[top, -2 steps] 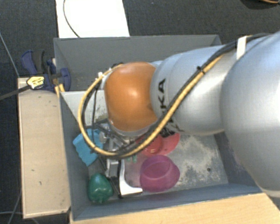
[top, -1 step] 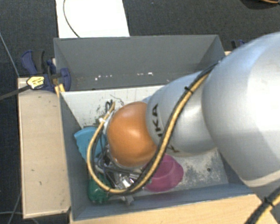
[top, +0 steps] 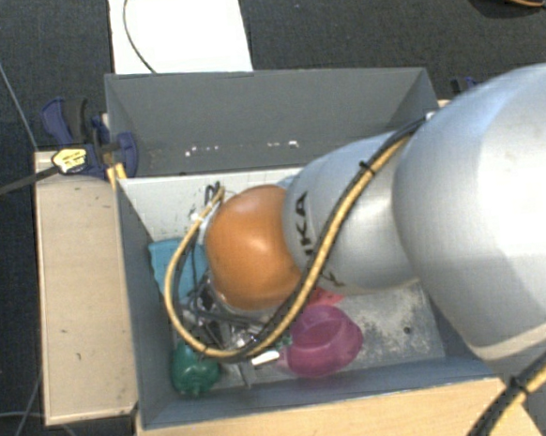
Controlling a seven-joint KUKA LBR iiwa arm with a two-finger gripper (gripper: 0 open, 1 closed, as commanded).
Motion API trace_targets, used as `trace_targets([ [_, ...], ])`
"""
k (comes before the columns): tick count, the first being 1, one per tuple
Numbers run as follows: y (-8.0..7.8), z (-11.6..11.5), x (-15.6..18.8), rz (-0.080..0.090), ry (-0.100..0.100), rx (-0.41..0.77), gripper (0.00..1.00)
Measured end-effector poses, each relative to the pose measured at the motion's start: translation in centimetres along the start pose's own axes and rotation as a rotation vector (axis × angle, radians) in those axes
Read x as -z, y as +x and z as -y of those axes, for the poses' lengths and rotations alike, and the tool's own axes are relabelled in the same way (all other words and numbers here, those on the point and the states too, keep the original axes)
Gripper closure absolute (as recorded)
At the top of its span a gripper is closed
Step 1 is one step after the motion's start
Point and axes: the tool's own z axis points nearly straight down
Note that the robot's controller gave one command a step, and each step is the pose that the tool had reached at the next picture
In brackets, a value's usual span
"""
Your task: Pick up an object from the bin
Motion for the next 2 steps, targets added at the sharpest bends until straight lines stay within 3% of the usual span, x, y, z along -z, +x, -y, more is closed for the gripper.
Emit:
trace_targets([
  [1, -0.4, 2.8, 0.1, 0.011, 0.001, 0.661, 0.0],
  [2, 2.9, 1.7, -0.1, 0.011, 0.003, 0.457, 0.0],
])
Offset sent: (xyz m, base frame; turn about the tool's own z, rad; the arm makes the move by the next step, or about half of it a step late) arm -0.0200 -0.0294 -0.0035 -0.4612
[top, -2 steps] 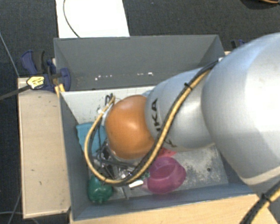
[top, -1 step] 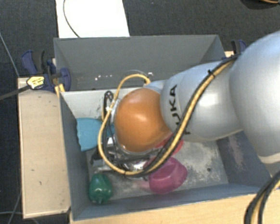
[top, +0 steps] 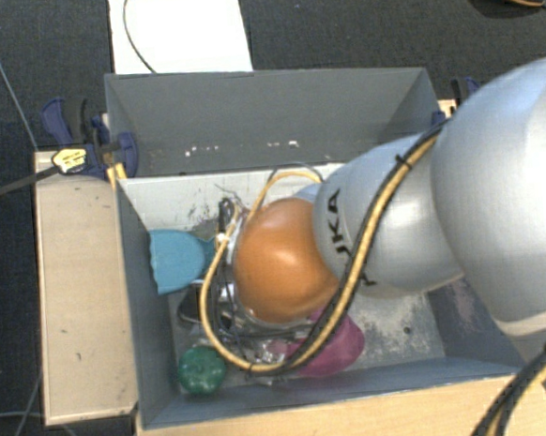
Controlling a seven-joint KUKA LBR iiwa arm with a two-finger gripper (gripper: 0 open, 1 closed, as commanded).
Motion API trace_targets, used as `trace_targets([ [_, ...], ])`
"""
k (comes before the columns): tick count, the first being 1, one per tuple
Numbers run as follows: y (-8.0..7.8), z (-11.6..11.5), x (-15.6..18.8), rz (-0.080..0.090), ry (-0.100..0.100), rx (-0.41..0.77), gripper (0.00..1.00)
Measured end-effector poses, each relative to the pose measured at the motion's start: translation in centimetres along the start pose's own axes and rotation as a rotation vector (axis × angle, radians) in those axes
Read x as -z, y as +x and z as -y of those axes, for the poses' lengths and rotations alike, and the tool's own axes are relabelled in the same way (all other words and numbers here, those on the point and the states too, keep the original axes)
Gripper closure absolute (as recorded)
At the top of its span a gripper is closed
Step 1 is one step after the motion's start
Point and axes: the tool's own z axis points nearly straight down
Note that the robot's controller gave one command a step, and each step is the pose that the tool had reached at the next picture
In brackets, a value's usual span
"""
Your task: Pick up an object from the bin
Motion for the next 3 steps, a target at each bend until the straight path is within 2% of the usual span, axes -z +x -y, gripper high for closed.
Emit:
trace_targets([
  [1, 1.2, 1.5, -0.2, 0.008, 0.003, 0.696, 1.0],
  [2, 1.2, 1.5, -0.2, 0.008, 0.002, 0.695, 1.0],
  [3, 1.4, 1.3, 1.3, 0.005, -0.005, 0.693, 1.0],
])
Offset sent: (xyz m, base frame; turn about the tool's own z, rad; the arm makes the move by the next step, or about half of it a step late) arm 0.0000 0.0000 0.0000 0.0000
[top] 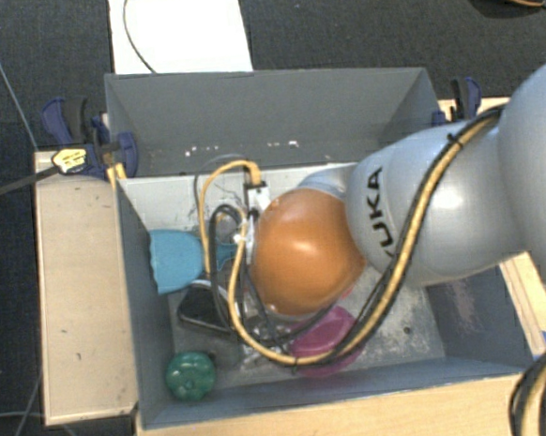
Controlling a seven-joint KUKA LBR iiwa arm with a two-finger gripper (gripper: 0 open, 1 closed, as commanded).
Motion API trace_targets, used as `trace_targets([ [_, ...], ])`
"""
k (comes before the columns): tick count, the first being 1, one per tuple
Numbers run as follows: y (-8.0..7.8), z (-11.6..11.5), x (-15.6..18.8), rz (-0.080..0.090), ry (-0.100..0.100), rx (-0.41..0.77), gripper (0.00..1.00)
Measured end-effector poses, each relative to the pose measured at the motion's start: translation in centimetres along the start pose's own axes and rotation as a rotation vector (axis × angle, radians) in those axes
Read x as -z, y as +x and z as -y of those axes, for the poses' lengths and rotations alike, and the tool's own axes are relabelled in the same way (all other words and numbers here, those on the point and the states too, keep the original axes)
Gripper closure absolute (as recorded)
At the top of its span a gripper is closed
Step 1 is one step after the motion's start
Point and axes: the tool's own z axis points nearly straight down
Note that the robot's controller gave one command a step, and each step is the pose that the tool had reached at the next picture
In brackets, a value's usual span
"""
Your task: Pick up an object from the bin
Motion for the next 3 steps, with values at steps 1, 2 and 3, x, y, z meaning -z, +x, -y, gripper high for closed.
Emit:
trace_targets([
  [1, -0.1, 0.2, 2.7, 0.002, 0.005, -0.002, 1.0],
  [2, -0.2, 0.0, 5.9, 0.002, -0.002, -0.002, 1.0],
  [3, -0.2, 0.3, 10.5, 0.003, 0.006, -0.003, 1.0],
])
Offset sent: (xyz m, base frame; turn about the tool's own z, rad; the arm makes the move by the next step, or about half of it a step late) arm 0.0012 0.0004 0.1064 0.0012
